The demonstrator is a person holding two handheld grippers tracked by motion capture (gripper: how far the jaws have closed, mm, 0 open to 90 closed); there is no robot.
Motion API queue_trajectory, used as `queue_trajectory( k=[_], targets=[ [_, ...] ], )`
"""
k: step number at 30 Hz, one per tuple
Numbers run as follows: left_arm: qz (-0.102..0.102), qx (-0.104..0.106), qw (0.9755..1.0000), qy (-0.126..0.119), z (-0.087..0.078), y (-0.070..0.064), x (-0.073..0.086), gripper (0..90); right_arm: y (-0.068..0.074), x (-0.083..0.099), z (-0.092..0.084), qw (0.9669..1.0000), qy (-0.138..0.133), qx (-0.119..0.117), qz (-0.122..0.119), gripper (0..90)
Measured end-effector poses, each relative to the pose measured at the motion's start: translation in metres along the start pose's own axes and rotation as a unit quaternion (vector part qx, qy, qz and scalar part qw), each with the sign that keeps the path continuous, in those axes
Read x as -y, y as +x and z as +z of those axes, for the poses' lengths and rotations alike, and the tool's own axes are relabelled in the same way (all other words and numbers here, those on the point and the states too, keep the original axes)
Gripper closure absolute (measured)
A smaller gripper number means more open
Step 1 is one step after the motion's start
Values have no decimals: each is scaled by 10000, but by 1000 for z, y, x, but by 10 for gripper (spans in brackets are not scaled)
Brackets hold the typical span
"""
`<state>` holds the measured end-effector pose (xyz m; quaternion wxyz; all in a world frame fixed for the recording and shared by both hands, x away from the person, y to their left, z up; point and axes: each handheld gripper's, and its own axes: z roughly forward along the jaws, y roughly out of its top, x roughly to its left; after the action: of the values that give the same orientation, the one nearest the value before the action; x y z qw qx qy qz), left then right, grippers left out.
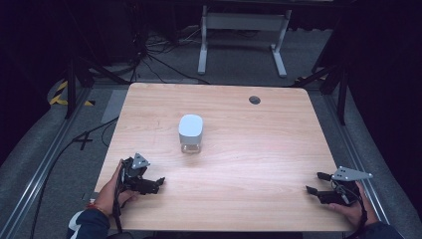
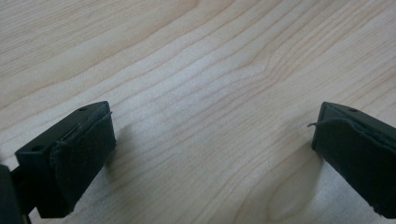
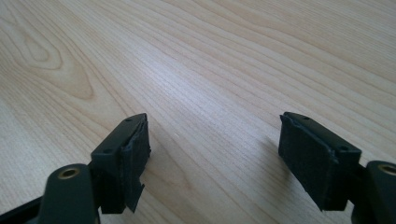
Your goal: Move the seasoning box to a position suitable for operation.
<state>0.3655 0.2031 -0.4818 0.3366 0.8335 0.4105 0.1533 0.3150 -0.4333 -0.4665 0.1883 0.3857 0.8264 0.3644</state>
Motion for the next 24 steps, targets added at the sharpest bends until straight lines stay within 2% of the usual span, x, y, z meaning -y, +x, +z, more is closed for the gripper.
queue_trajectory(
  k=[5, 6, 8, 12, 14, 16, 17, 18, 19, 20, 22, 24],
  targets=[
    [8, 28, 10000, 10, 0, 0, 0, 0, -1, -2, 1, 10000, 48, 30, 25, 269],
    [82, 42, 10000, 6, -1, 0, 0, 0, -1, -4, 2, 10000, 54, 72, 32, 291],
    [73, 106, 9999, 28, -1, 0, 1, 3, 0, -10, 5, 9999, 77, 96, -59, 312],
    [99, 126, 9999, 24, -1, 0, 1, 3, 2, -25, 8, 9998, -128, -6, -144, 359],
    [98, 125, 9999, 23, -1, 0, 1, 3, 2, -34, 8, 9993, -319, -49, -199, 400],
    [100, 125, 9999, 24, -1, 0, 1, 3, 4, -45, 10, 9988, -378, -84, -302, 418],
    [101, 125, 9999, 25, -1, 0, 1, 3, 5, -49, 11, 9988, -379, -149, -262, 432],
    [102, 126, 9999, 24, -1, 0, 1, 3, 6, -58, 12, 9984, -421, -269, -278, 496],
    [102, 127, 9999, 22, -1, 0, 1, 3, 7, -63, 11, 9976, -491, -345, -336, 510],
    [101, 128, 9999, 20, -1, 0, 1, 3, 11, -80, 10, 9962, -651, -431, -373, 524],
    [102, 128, 9999, 21, -1, 0, 1, 3, 13, -86, 10, 9957, -707, -453, -387, 535],
    [102, 131, 9999, 24, -1, 0, 1, 4, 19, -111, 13, 9942, -810, -551, -444, 572]
  ],
)
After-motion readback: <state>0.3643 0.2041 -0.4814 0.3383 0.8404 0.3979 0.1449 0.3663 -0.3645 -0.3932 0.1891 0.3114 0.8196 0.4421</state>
